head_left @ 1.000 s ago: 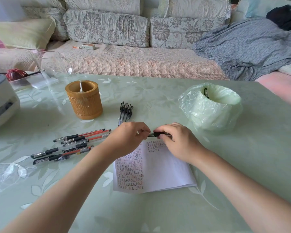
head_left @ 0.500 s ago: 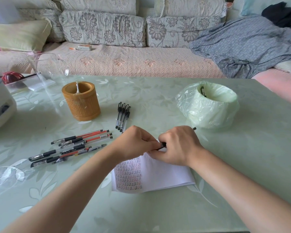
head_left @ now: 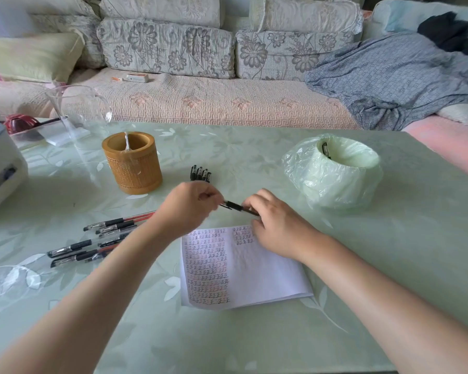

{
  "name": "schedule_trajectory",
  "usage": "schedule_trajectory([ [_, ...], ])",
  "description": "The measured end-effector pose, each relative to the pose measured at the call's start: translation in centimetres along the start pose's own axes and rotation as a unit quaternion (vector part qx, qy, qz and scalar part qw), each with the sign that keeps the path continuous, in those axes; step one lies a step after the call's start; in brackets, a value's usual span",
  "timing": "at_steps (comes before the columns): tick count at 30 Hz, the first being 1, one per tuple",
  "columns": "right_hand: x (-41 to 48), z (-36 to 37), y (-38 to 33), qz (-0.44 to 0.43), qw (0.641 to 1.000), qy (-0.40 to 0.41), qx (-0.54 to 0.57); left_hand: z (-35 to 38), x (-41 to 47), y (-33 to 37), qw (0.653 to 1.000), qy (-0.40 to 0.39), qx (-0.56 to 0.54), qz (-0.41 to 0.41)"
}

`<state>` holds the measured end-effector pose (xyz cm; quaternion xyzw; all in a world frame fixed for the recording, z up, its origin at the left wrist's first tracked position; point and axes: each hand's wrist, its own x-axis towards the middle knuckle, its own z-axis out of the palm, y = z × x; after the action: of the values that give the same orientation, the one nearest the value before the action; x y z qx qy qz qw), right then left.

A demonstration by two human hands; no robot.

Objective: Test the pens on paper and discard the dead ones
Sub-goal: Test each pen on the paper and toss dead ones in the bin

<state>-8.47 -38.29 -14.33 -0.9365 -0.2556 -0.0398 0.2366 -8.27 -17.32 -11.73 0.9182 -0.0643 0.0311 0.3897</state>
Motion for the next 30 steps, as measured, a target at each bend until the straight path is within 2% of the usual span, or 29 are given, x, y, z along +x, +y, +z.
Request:
schedule_trajectory([
  [5, 1.6, 0.1, -0.2, 0.043, 0.999, 0.022, 0.007, -1.3, 0.8, -2.0, 0.996, 0.09, 0.006, 0.003],
  [10, 3.5, 0.6, -1.5, 0.143, 0.988, 0.053, 0.0, -2.5, 0.1, -3.6, 0.986, 0.113, 0.116, 0.029],
  [13, 5.0, 1.4, -1.7, 0.195, 0.977, 0.084, -0.013, -3.9, -1.2, -5.0, 0.981, 0.07, 0.178, 0.036],
  [16, 6.1, 2.5, -2.6, 0.226, 0.972, 0.064, -0.011, -5.2, -3.0, -6.7, 0.973, 0.028, 0.224, 0.053],
  [20, 7.2, 3.7, -3.7, 0.195, 0.98, 0.049, -0.007, -7.1, -4.9, -8.1, 0.965, -0.014, 0.258, 0.043],
  [26, 8.3, 4.9, -4.7, 0.189, 0.982, 0.012, 0.004, -8.4, -7.0, -9.4, 0.961, -0.024, 0.272, 0.045],
  [30, 8.5, 4.8, -6.1, 0.197, 0.978, -0.014, -0.067, -8.6, -7.4, -9.5, 0.959, -0.008, 0.28, 0.047],
])
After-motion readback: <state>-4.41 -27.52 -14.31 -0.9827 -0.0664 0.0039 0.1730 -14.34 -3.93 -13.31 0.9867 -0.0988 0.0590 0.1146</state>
